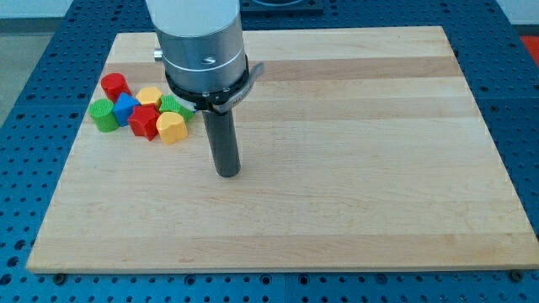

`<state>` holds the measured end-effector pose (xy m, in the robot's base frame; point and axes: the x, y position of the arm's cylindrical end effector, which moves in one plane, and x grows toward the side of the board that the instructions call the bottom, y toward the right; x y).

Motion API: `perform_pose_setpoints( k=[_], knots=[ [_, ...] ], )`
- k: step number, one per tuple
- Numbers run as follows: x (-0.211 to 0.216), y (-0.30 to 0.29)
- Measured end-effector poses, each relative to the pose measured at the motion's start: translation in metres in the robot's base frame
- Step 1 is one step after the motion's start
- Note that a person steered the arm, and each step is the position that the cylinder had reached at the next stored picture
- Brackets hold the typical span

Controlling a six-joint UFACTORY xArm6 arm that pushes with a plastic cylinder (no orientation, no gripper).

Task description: Push the green circle into the red circle

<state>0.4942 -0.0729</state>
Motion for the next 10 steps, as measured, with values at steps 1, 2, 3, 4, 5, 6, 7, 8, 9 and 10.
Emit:
perform_pose_setpoints(
  k=[1, 2, 3, 4, 5, 6, 7, 8, 9, 10],
  knots=[
    [-0.001, 0.0],
    [-0.001, 0.0],
    [-0.001, -0.036],
    [-0.001, -0.101],
    [-0.009, -0.161],
    [-0.041, -0.188],
    [-0.093, -0.193],
    [-0.096, -0.193],
    [-0.096, -0.193],
    [-0.094, -0.2]
  ],
)
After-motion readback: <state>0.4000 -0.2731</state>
